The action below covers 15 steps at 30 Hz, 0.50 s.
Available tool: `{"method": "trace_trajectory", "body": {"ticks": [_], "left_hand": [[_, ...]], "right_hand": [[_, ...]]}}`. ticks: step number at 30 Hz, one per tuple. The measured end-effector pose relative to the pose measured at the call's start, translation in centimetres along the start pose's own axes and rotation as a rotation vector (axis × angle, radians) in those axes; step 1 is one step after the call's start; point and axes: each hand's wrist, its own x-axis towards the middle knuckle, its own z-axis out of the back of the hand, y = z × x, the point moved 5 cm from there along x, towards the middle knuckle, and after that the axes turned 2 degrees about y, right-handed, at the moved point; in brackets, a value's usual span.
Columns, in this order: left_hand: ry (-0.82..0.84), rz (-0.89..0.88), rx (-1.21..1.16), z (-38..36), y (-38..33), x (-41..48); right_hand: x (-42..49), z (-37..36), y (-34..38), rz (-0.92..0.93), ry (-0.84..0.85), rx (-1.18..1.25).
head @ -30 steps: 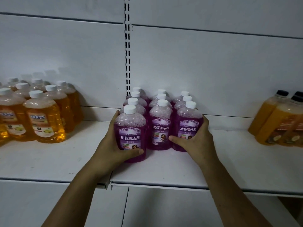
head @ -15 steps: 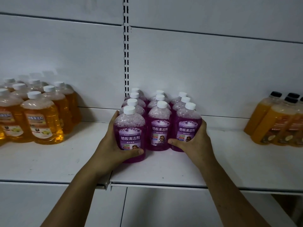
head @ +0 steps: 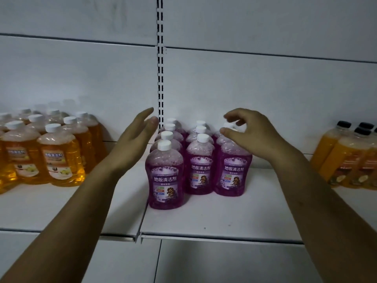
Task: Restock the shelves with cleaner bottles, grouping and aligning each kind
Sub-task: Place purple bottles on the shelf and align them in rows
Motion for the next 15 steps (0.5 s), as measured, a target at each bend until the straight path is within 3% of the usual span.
{"method": "trace_trajectory", "body": {"ticks": [5, 15], "left_hand": [[-0.017, 0.174, -0.228, -1.2, 3.3, -0.1], [0.093, -0.044, 0.172, 0.2, 1.7, 1.4]], "right_hand": [[4.9, -2.1, 1.4, 0.071, 0.323, -0.169], [7.4, -4.9, 1.3, 0.181, 0.522, -0.176]]}}
